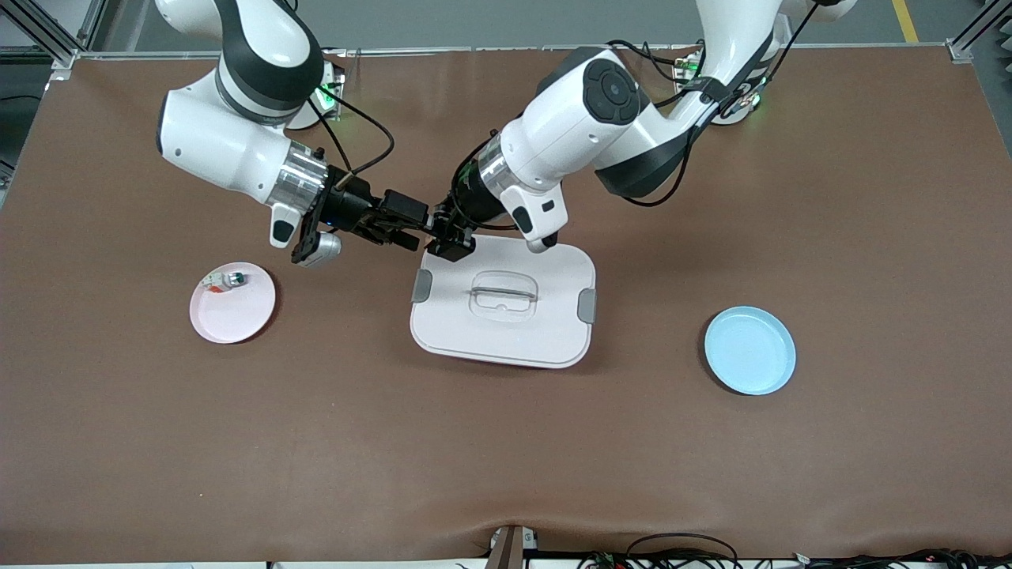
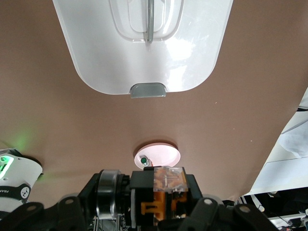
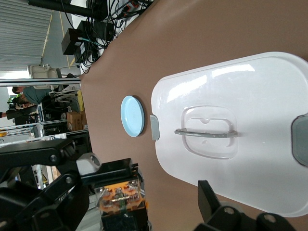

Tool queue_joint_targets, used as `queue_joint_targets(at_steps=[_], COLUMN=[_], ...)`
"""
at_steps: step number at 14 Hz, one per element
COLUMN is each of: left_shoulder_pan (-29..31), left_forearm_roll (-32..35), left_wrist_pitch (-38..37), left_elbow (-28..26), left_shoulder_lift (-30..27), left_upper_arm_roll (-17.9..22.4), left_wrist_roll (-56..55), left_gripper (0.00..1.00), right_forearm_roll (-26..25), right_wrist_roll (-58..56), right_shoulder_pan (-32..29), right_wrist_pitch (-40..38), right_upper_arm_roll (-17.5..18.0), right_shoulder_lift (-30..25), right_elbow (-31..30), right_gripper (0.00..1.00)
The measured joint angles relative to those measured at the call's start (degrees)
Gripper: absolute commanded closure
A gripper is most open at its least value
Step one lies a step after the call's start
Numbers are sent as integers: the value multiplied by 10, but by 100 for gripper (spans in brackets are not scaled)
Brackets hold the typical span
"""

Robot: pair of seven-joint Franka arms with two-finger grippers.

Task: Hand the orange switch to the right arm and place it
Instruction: 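Close the right gripper on the switch and open the left gripper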

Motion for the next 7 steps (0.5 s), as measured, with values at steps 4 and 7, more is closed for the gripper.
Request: queue_joint_targets(at_steps=[4,7], left_shoulder_pan=[1,1], left_forearm_roll=[0,0], left_wrist_pitch=[0,0], left_elbow=[3,3], left_shoulder_lift=[0,0], left_upper_arm_roll=[0,0], left_wrist_roll=[0,0], left_gripper=[69,69], right_forearm_roll=[0,-2], right_wrist_roll=[-1,-3], right_shoulder_pan=[0,1], right_wrist_pitch=[0,-1], right_upper_arm_roll=[0,0], right_shoulder_lift=[3,3], right_elbow=[7,15], right_gripper=[28,50])
